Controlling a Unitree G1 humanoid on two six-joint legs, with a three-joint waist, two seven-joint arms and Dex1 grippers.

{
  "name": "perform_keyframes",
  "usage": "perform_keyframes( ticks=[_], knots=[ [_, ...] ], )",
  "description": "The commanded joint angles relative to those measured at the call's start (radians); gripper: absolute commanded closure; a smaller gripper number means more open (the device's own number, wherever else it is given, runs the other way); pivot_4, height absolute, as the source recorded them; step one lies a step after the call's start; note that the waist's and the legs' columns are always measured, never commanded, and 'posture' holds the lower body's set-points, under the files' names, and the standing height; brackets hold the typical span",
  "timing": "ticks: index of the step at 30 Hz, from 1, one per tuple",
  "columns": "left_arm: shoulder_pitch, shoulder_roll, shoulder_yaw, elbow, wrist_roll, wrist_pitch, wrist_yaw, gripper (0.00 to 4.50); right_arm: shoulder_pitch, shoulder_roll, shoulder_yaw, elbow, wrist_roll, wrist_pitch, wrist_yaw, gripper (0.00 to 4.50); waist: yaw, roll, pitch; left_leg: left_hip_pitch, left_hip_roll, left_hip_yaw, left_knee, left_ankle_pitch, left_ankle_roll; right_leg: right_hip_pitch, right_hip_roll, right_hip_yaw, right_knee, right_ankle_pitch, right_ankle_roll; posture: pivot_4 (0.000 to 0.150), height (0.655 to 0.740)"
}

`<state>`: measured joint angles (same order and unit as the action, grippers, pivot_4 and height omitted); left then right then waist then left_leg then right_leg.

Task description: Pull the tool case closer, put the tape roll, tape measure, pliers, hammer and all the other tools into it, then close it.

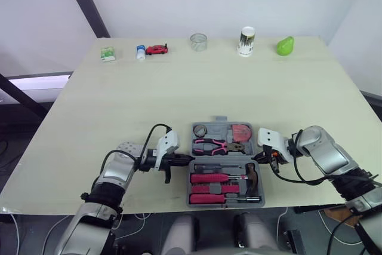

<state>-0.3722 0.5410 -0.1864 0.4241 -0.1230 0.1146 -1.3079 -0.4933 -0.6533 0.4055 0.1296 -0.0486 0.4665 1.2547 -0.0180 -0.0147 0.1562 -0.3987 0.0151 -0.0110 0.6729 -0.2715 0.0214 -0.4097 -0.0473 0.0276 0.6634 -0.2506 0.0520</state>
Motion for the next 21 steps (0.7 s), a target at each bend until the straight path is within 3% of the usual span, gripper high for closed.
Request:
perform_keyframes(
  ticks=[1,21],
  knots=[
    [0.027,0.002,-0.02,-0.032,-0.006,0.011,-0.012,4.5,0.008,0.028,0.002,-0.068,0.039,-0.004,0.009,4.43,0.0,0.0,0.0,0.0,0.0,0.0,0.0,0.0,0.0,0.0,0.0,0.0,0.0,0.0,0.0,0.15,0.74],
    [0.04,0.017,-0.004,-0.021,-0.001,-0.012,0.034,4.5,0.02,0.024,-0.033,-0.064,0.033,-0.017,-0.031,4.43,-0.001,0.0,0.0,0.001,0.0,0.0,0.0,0.0,0.0,0.0,0.0,0.0,0.0,0.0,0.0,0.15,0.74]
  ],
)
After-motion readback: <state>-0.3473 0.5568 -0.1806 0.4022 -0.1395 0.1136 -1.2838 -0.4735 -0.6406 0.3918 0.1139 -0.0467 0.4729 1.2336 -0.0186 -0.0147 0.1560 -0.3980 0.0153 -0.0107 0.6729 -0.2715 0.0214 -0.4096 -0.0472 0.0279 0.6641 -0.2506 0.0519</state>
